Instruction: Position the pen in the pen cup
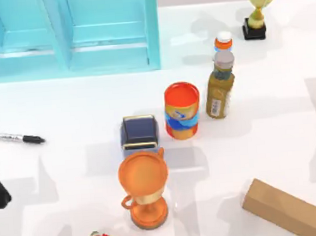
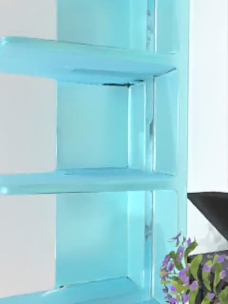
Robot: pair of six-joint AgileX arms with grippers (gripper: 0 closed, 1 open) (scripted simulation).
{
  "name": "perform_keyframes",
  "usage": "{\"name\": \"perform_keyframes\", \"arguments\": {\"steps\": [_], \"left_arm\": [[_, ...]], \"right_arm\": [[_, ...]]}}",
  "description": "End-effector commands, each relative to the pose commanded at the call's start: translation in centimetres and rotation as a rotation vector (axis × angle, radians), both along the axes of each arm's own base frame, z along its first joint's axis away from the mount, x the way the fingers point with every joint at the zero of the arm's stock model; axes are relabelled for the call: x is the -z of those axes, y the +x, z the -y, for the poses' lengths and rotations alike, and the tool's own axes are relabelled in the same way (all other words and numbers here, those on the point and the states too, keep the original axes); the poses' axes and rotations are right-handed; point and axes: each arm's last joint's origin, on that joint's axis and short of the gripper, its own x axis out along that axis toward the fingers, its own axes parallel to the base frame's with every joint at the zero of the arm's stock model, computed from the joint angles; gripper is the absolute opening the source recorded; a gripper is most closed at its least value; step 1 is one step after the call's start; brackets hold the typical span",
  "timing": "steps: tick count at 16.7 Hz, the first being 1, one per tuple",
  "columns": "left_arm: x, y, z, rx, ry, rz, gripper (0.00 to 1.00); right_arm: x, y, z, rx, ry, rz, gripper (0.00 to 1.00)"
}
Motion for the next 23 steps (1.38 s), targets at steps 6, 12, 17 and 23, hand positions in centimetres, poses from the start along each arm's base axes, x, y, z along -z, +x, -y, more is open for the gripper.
{"name": "perform_keyframes", "arguments": {"steps": [6, 12, 17, 23], "left_arm": [[0.0, 0.6, -0.1, 0.009, -0.087, -0.055, 1.0], [0.0, 3.4, -0.7, 0.004, -0.445, -0.256, 1.0], [1.1, 7.0, -1.9, -0.069, -0.818, -0.419, 1.0], [4.5, 10.7, -3.8, -0.21, -1.225, -0.58, 1.0]], "right_arm": [[0.0, 0.0, 0.0, 0.0, 0.0, 0.0, 1.0], [0.0, 0.0, 0.0, 0.0, 0.0, 0.0, 1.0], [0.0, 0.0, 0.0, 0.0, 0.0, 0.0, 1.0], [0.0, 0.0, 0.0, 0.0, 0.0, 0.0, 1.0]]}}
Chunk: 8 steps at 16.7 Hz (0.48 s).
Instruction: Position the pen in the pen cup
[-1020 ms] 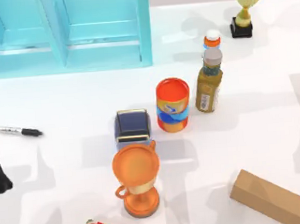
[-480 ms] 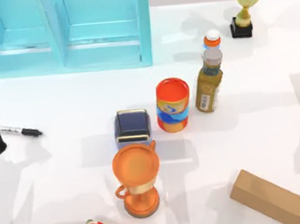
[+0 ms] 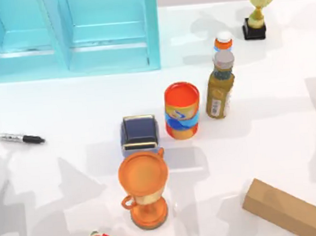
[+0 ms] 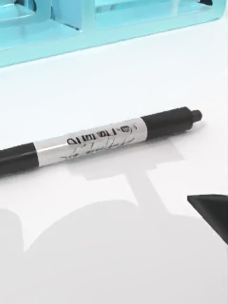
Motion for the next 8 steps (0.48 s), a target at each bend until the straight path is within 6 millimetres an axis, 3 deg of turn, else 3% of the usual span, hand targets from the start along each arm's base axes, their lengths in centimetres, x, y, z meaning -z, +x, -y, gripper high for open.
{"name": "perform_keyframes", "arguments": {"steps": [4, 8], "left_arm": [[1.9, 1.2, -0.8, -0.072, -0.168, -0.084, 1.0], [2.4, 1.5, -1.0, -0.088, -0.206, -0.102, 1.0]], "right_arm": [[0.0, 0.0, 0.0, 0.0, 0.0, 0.0, 1.0], [0.0, 0.0, 0.0, 0.0, 0.0, 0.0, 1.0]]}}
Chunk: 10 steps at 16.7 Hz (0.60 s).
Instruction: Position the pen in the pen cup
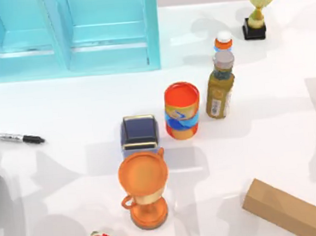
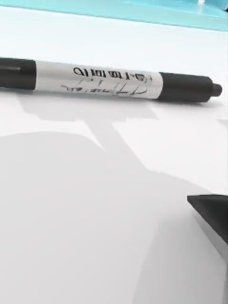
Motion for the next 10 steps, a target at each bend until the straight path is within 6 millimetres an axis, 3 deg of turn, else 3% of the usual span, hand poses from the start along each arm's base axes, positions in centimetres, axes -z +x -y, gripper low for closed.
{"name": "perform_keyframes", "arguments": {"steps": [5, 10], "left_arm": [[0.0, 0.3, 0.2, 0.004, 0.001, 0.001, 1.0], [1.2, 3.6, 0.6, 0.0, 0.0, 0.001, 1.0]], "right_arm": [[0.0, 0.0, 0.0, 0.0, 0.0, 0.0, 1.0], [0.0, 0.0, 0.0, 0.0, 0.0, 0.0, 1.0]]}}
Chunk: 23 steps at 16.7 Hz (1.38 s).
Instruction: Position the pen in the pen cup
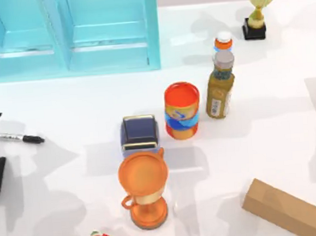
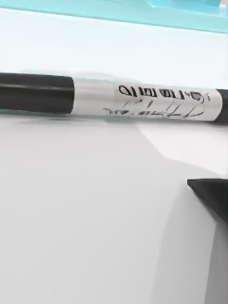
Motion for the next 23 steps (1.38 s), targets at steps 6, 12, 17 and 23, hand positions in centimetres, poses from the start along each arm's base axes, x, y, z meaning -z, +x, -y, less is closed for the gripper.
{"name": "perform_keyframes", "arguments": {"steps": [6, 12, 17, 23], "left_arm": [[3.5, 3.7, 1.0, 0.0, 0.0, -0.001, 1.0], [4.6, 4.4, 1.4, 0.0, 0.0, -0.001, 1.0], [4.6, 4.4, 1.4, 0.0, 0.0, -0.001, 0.7], [4.6, 4.4, 1.4, 0.0, 0.0, -0.001, 0.25]], "right_arm": [[0.0, 0.0, 0.0, 0.0, 0.0, 0.0, 1.0], [0.0, 0.0, 0.0, 0.0, 0.0, 0.0, 1.0], [0.0, 0.0, 0.0, 0.0, 0.0, 0.0, 1.0], [0.0, 0.0, 0.0, 0.0, 0.0, 0.0, 1.0]]}}
